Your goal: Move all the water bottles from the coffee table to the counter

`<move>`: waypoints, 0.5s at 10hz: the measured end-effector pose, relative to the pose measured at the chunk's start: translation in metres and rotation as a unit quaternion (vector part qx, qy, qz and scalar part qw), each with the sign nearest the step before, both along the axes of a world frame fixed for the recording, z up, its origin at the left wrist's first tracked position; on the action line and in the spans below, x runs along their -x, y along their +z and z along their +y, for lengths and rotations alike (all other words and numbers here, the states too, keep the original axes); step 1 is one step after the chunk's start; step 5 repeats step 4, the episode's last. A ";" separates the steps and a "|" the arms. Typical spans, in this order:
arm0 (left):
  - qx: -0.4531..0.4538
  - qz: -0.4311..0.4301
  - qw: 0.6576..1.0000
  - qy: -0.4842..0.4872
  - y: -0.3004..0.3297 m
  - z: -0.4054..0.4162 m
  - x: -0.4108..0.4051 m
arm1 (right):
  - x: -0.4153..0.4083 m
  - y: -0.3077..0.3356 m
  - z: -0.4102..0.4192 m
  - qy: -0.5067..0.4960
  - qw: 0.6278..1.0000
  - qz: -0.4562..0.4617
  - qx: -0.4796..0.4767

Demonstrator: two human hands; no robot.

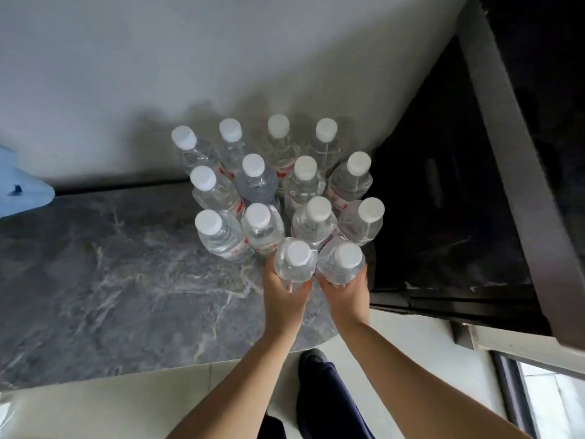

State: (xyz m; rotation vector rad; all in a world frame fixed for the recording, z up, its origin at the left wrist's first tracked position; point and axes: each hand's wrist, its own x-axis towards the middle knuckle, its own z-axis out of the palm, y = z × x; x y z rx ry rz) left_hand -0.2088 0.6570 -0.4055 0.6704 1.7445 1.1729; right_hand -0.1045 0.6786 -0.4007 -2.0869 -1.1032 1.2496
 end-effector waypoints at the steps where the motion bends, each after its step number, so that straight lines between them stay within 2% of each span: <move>1: -0.005 -0.006 1.000 -0.016 0.002 -0.001 0.002 | 0.000 0.003 0.004 0.031 0.999 0.000 0.010; 2: -0.005 0.007 0.999 -0.053 0.012 -0.003 0.007 | -0.001 0.013 0.004 0.043 0.998 -0.002 0.036; 3: 0.005 -0.027 0.996 -0.087 0.025 -0.006 0.014 | -0.004 0.025 -0.003 0.053 0.996 0.005 0.065; 4: 0.069 -0.006 0.991 -0.115 0.046 -0.032 0.022 | -0.010 0.044 -0.031 0.060 0.996 0.017 0.057; 5: 0.069 -0.006 0.991 -0.115 0.046 -0.032 0.022 | -0.010 0.044 -0.031 0.060 0.996 0.017 0.057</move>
